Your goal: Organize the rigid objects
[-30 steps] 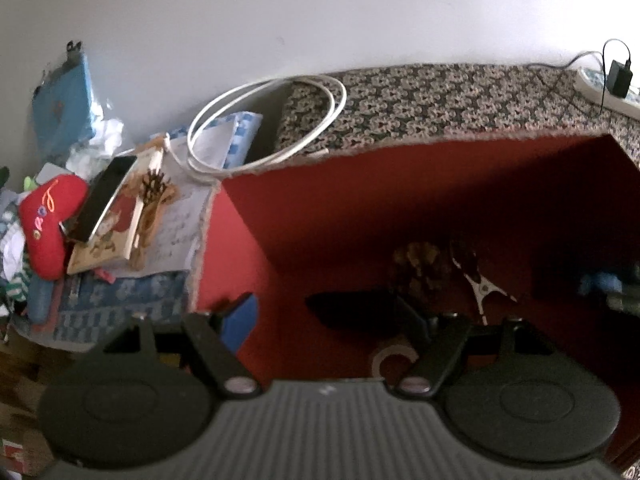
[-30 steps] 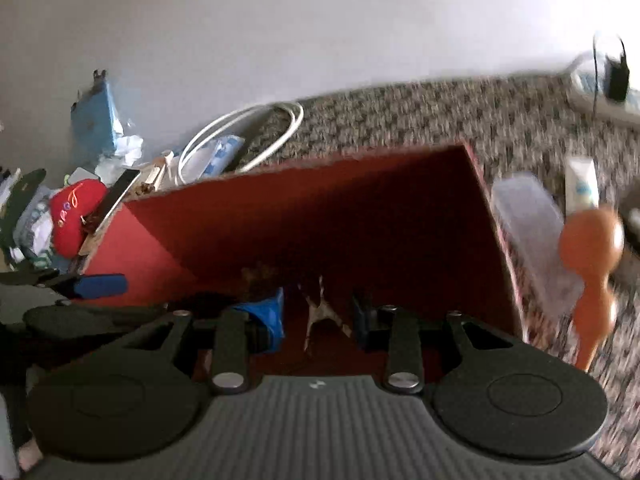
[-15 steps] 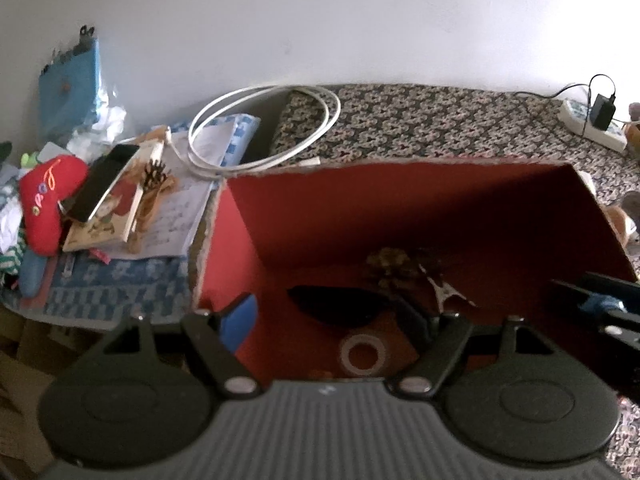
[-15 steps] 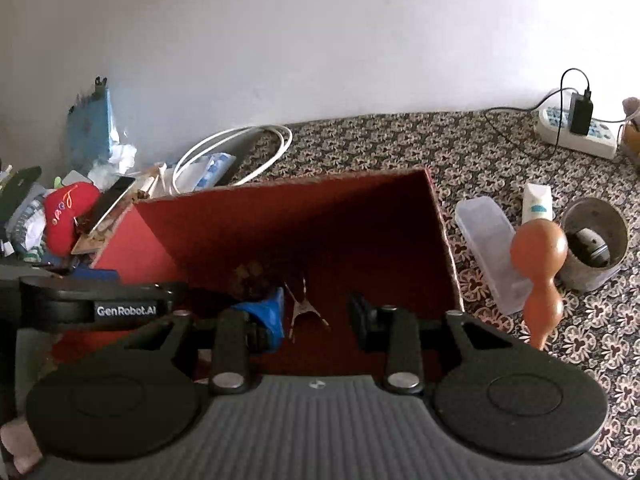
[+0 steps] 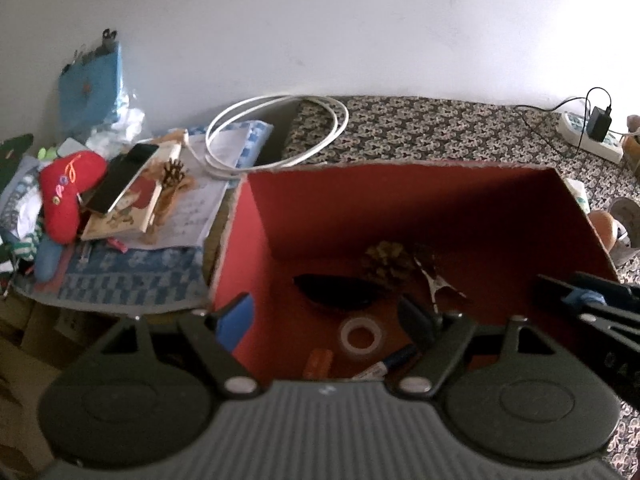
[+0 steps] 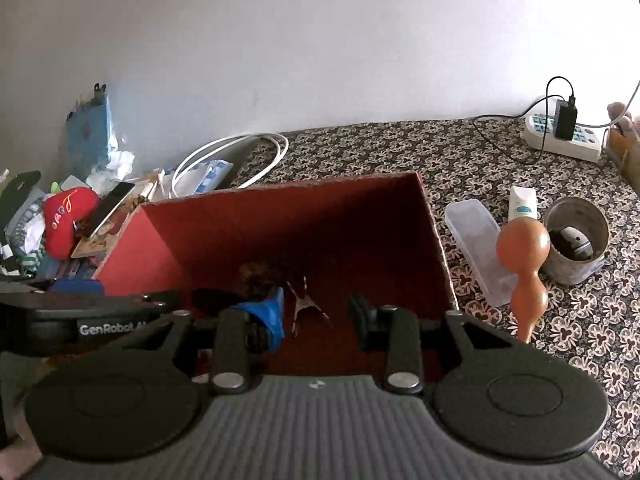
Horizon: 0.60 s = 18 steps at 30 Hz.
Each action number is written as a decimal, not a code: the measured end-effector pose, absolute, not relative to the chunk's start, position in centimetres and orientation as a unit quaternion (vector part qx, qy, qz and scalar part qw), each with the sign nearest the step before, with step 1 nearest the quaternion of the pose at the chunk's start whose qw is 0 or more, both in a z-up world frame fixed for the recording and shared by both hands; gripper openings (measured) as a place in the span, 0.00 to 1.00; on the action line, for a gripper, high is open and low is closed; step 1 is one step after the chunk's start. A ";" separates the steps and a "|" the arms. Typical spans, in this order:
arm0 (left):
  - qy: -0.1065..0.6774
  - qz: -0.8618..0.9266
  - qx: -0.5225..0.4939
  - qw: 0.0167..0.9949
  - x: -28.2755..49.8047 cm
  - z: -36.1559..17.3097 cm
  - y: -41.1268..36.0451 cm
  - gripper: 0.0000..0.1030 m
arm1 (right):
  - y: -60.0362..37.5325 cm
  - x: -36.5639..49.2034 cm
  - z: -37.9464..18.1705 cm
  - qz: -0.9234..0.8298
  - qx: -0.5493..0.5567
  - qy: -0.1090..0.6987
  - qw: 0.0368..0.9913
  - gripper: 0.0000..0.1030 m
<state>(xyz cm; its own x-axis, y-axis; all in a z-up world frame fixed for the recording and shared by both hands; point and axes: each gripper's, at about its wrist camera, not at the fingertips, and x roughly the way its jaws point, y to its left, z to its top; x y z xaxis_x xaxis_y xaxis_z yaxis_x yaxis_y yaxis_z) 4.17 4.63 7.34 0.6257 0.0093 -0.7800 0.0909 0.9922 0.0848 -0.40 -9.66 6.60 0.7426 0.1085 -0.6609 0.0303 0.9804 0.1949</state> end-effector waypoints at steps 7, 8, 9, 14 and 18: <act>0.434 -0.021 0.044 0.899 3.7 7.8 5.1 0.78 | -9.5 -0.8 6.8 0.018 0.096 0.360 0.928 0.18; 0.435 -0.023 0.043 0.899 3.7 7.8 5.2 0.78 | -9.5 -0.8 6.8 0.018 0.097 0.361 0.928 0.18; 0.435 -0.024 0.041 0.899 3.6 7.9 5.2 0.78 | -9.5 -0.8 6.8 0.016 0.097 0.362 0.927 0.18; 0.436 -0.029 0.048 0.898 3.6 7.7 4.8 0.78 | -9.7 -1.1 6.6 0.010 0.096 0.367 0.925 0.18; 0.444 -0.036 0.049 0.894 3.8 7.2 4.6 0.78 | -9.8 -1.0 6.5 0.005 0.096 0.372 0.923 0.18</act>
